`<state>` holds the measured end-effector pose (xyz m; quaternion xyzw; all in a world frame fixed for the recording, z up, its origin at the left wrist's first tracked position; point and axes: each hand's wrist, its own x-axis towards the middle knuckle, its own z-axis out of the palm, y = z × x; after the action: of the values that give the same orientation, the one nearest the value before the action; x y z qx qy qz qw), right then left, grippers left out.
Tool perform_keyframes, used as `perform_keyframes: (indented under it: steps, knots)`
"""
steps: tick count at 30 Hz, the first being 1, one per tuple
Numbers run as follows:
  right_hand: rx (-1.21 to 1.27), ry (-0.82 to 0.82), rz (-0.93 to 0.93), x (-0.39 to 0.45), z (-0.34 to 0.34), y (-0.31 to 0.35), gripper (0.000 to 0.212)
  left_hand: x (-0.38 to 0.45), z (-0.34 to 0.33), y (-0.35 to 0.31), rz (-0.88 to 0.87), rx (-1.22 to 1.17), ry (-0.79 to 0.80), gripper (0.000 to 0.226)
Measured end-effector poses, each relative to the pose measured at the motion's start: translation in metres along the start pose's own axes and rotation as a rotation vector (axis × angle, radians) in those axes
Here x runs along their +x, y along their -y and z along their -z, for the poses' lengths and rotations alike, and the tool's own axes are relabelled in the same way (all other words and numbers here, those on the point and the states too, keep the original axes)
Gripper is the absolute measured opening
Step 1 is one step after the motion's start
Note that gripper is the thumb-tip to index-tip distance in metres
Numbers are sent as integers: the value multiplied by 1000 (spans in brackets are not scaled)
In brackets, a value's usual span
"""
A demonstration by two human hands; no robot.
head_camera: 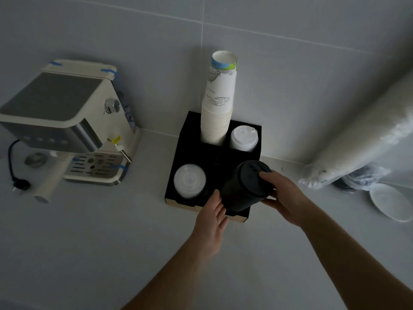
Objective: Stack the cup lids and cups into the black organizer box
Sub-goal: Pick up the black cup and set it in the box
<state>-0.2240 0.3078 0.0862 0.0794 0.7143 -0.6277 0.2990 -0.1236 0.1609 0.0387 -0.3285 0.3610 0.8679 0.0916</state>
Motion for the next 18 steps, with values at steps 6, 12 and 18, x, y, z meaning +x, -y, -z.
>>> perform_keyframes:
  steps: [6, 12, 18]
  knots:
    - [-1, 20, -37, 21, -7, 3, 19, 16, 1, -8, 16, -48, -14, 63]
    - [-6, 26, -67, 40, -13, 6, 14, 29, -4, -12, -9, 20, -54, 63]
    - [-76, 37, -86, 52, -15, 0, 17, 39, -8, -13, 37, 104, -53, 60]
